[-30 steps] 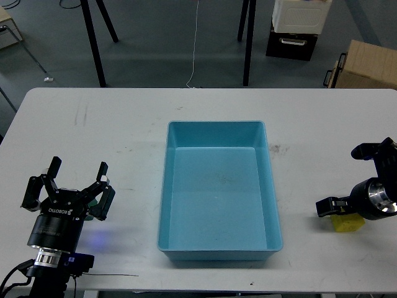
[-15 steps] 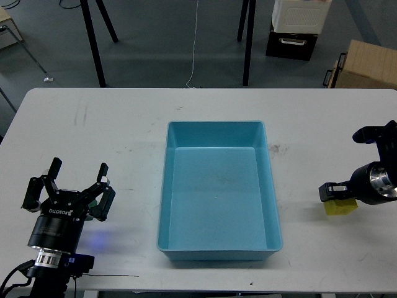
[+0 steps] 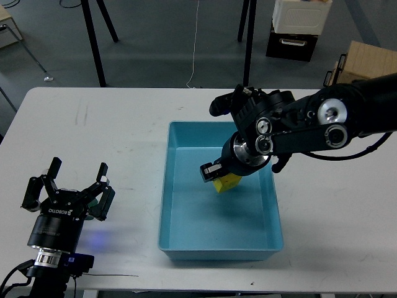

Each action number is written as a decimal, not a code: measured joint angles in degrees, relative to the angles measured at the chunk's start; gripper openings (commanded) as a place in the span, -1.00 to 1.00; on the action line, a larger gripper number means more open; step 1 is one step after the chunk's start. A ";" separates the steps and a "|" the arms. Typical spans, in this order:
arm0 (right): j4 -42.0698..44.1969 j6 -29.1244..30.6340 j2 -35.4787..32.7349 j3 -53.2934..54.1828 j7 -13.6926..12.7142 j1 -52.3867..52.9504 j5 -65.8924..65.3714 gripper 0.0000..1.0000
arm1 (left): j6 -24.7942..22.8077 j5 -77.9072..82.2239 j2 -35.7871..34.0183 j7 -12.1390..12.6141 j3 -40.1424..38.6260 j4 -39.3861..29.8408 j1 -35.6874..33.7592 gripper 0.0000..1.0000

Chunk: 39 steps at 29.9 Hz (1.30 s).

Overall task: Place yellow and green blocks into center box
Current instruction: 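Carry the yellow cube into the blue tray and release it, then raise the right arm away from the tray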

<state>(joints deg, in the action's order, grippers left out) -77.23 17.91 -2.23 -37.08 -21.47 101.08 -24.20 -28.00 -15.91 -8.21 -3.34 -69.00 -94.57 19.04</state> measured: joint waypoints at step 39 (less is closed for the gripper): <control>25.15 -1.96 -29.10 53.08 0.11 -20.84 25.06 1.00 | 0.00 0.07 -0.49 0.34 1.48 -0.11 -2.30 1.00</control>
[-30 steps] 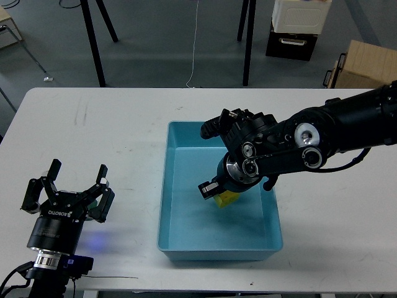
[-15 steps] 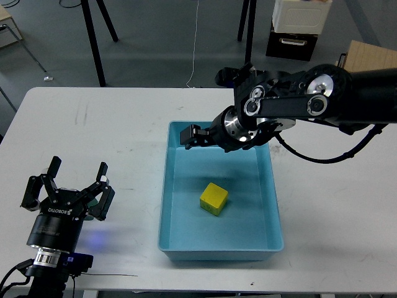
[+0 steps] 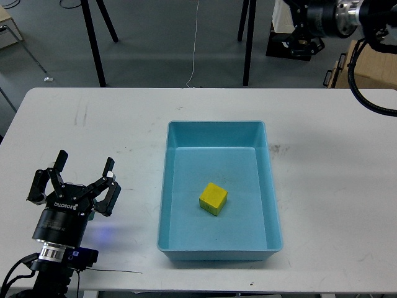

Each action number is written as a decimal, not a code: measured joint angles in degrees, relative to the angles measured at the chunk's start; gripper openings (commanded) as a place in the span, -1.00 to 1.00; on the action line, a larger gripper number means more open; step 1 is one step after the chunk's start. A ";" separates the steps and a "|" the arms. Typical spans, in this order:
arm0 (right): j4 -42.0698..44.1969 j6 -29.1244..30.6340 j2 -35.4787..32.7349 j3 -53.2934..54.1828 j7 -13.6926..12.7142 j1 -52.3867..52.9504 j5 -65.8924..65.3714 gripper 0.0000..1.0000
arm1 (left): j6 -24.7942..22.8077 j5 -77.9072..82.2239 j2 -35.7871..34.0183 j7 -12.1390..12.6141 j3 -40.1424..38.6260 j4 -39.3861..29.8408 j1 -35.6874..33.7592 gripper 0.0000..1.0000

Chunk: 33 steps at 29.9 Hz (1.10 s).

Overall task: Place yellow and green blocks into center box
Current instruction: 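Raise the right arm away from the tray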

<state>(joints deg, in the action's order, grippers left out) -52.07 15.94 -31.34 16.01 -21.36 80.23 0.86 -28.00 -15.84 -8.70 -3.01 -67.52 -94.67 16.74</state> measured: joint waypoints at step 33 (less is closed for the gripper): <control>-38.68 12.06 8.32 85.50 8.29 -105.20 27.23 1.00 | 0.00 0.02 -0.05 -0.47 -0.21 -0.51 -2.28 1.00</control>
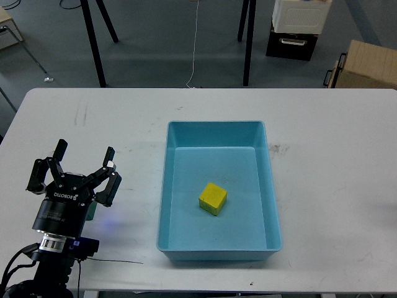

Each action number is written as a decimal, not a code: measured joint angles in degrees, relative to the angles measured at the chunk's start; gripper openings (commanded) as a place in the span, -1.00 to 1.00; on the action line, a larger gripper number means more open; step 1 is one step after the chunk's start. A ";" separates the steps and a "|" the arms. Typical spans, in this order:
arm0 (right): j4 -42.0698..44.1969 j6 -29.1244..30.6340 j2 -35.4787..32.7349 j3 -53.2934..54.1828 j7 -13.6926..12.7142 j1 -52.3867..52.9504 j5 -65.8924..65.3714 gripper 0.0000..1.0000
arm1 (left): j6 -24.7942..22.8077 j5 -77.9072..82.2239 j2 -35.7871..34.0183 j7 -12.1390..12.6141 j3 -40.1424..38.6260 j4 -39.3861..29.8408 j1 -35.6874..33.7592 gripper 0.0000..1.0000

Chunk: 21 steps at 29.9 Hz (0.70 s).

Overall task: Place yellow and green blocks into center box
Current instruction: 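Raise the right arm away from the tray, then lift the left gripper off the green cube and swing it up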

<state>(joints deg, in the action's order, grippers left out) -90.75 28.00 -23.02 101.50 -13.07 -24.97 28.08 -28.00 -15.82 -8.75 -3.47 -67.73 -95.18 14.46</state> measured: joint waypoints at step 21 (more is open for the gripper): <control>-5.87 0.00 14.73 -1.99 -0.31 -9.65 -9.42 1.00 | 0.00 -0.09 -3.96 4.70 -12.49 4.94 -3.39 1.00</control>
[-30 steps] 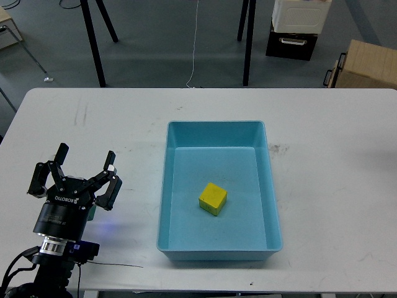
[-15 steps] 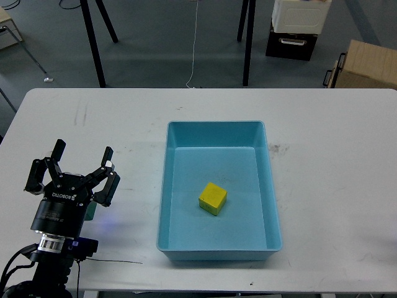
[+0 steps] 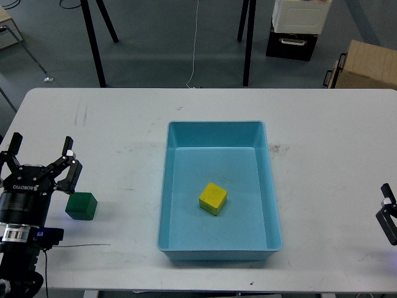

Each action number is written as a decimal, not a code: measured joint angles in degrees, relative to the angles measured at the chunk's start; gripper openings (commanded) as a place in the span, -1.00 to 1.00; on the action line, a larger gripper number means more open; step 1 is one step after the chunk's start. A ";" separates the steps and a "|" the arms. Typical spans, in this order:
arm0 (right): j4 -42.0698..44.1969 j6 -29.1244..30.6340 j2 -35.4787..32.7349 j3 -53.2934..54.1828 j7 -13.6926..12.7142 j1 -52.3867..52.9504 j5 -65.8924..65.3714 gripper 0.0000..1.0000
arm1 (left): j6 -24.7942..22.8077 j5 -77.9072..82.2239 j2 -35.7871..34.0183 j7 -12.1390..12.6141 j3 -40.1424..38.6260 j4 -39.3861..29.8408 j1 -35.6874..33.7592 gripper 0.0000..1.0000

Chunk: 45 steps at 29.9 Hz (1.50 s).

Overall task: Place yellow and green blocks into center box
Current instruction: 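Lift the left gripper off the green cube and swing it up, then lower the left gripper onto the green cube and close it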

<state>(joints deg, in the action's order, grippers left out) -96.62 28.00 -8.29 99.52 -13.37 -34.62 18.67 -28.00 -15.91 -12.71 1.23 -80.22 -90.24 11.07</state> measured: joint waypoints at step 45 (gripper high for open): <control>-0.91 0.00 -0.58 -1.91 0.37 1.58 -0.55 1.00 | 0.01 77.52 -32.63 10.53 105.96 4.33 -95.15 1.00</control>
<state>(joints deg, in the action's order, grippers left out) -97.53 28.00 -8.87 97.61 -13.01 -33.04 18.11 -27.99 61.61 -45.35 11.76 25.74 -85.91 -84.08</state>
